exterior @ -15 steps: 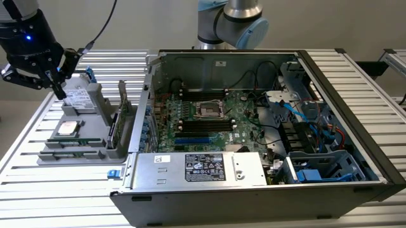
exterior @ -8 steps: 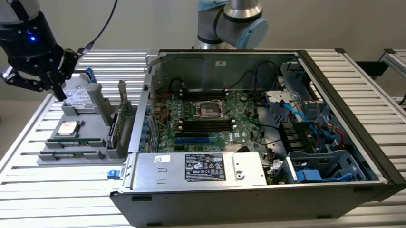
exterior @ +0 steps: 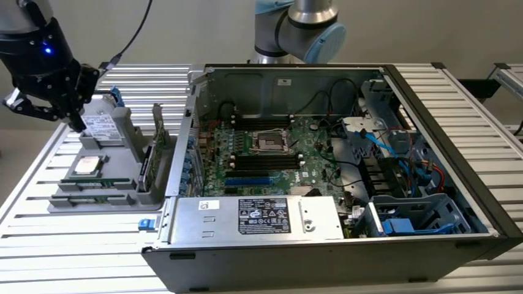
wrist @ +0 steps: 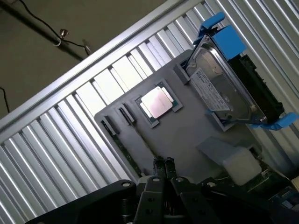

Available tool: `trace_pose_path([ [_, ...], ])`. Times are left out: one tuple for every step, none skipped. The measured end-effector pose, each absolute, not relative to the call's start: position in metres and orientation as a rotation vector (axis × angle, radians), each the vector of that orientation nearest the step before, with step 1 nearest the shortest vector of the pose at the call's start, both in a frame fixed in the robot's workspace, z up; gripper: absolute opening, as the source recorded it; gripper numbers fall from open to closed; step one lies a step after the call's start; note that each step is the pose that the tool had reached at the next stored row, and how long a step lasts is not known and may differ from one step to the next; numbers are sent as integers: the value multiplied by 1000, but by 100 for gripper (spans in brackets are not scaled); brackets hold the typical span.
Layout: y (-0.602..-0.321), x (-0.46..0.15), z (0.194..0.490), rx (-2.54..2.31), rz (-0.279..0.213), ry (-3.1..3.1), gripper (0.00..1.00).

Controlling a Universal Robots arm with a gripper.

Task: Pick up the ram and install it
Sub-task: 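Pick up the ram and move it above insertion slot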

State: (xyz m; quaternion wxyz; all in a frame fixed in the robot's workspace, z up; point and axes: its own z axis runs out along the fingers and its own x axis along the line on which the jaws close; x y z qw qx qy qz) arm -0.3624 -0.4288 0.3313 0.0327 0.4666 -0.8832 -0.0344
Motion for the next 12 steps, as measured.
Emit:
trace_pose_path([
  [-429, -362, 331, 1461, -105, -2704, 10],
  [-429, -362, 331, 1485, -104, -2690, 10],
  [-429, -362, 330, 1509, -103, -2677, 10],
  [-429, -362, 330, 1533, -102, -2662, 10],
  [-429, -362, 330, 1558, -101, -2647, 10],
  [-429, -362, 329, 1581, -100, -2633, 10],
  [-429, -362, 329, 1604, -99, -2618, 10],
  [-429, -362, 328, 1628, -98, -2603, 10],
  [-429, -362, 328, 1651, -97, -2588, 10],
  [-429, -362, 328, 1674, -96, -2572, 10],
  [-429, -362, 327, 1697, -95, -2556, 10],
  [-429, -362, 327, 1720, -94, -2540, 10],
])
